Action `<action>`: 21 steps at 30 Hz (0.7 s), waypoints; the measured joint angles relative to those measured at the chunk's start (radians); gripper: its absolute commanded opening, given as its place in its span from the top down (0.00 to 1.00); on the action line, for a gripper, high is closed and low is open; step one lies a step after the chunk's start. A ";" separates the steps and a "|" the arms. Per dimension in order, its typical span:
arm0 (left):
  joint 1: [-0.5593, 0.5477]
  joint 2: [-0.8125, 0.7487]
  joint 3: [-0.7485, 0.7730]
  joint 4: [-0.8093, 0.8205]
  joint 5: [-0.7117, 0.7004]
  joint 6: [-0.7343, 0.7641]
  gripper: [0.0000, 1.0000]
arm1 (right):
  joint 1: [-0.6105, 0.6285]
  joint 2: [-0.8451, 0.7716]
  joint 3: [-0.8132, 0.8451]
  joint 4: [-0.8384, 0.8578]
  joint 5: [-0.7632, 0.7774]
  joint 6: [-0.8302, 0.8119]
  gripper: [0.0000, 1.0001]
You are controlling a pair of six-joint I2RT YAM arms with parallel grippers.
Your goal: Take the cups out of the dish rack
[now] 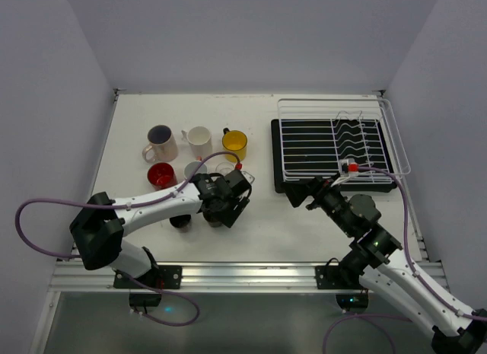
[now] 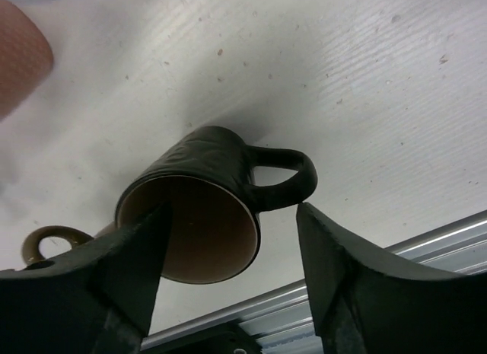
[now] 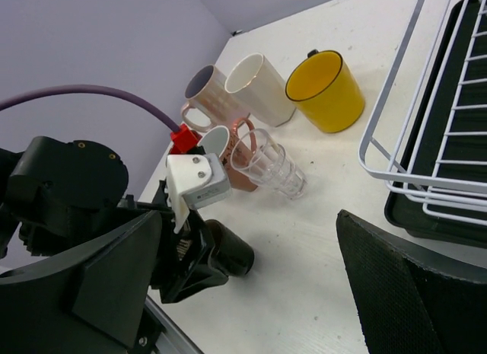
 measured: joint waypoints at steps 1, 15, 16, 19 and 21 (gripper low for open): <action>-0.002 -0.010 0.014 -0.002 -0.011 0.000 0.21 | 0.000 -0.005 0.011 -0.014 0.003 -0.004 0.01; -0.025 -0.567 0.202 0.119 -0.176 0.014 0.00 | 0.000 -0.221 0.280 -0.324 0.214 -0.115 0.01; -0.025 -0.629 0.204 0.131 -0.191 0.018 0.00 | 0.000 -0.240 0.303 -0.348 0.240 -0.124 0.01; -0.025 -0.795 0.209 0.154 -0.236 0.029 0.00 | 0.000 -0.282 0.372 -0.409 0.317 -0.153 0.01; -0.024 -0.885 0.221 0.154 -0.263 0.037 0.00 | 0.000 -0.307 0.412 -0.438 0.363 -0.172 0.01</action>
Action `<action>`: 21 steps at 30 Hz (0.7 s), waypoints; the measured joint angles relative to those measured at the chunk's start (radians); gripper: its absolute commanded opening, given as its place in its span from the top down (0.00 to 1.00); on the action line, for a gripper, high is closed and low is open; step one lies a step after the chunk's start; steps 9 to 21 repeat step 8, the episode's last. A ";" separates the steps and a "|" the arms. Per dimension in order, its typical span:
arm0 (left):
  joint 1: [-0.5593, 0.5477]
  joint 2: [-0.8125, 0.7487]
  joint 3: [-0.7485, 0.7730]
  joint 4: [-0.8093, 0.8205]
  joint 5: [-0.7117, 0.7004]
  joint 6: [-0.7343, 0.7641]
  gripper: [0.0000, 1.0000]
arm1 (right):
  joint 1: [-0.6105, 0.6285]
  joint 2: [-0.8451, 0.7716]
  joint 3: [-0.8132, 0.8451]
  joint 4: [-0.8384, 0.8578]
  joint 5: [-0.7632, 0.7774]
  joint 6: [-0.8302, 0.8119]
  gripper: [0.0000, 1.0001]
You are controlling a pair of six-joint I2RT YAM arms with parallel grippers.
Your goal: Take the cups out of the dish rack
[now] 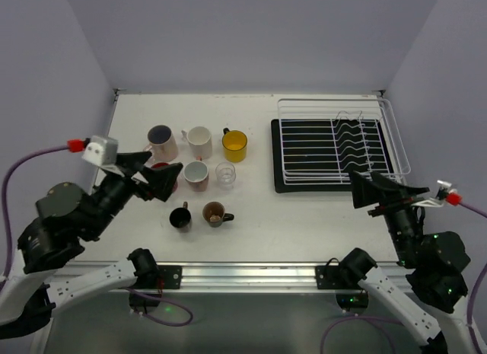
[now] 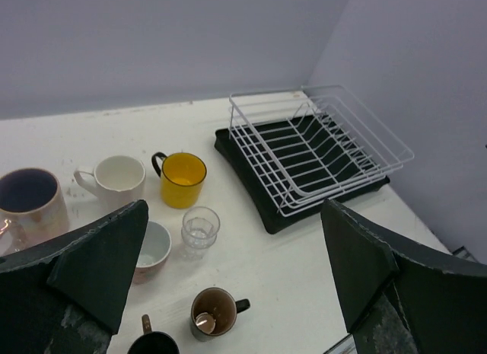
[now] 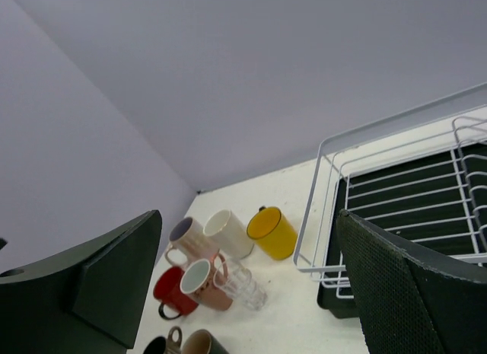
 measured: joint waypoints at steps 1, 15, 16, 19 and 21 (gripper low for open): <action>0.000 -0.029 0.006 0.000 -0.011 0.003 0.00 | 0.000 -0.012 0.016 -0.011 0.018 -0.010 0.01; 0.005 -0.147 -0.002 -0.019 -0.069 0.008 0.00 | 0.000 -0.066 0.048 -0.040 0.089 -0.044 0.01; 0.005 -0.147 -0.002 -0.019 -0.069 0.008 0.00 | 0.000 -0.066 0.048 -0.040 0.089 -0.044 0.01; 0.005 -0.147 -0.002 -0.019 -0.069 0.008 0.00 | 0.000 -0.066 0.048 -0.040 0.089 -0.044 0.01; 0.005 -0.147 -0.002 -0.019 -0.069 0.008 0.00 | 0.000 -0.066 0.048 -0.040 0.089 -0.044 0.01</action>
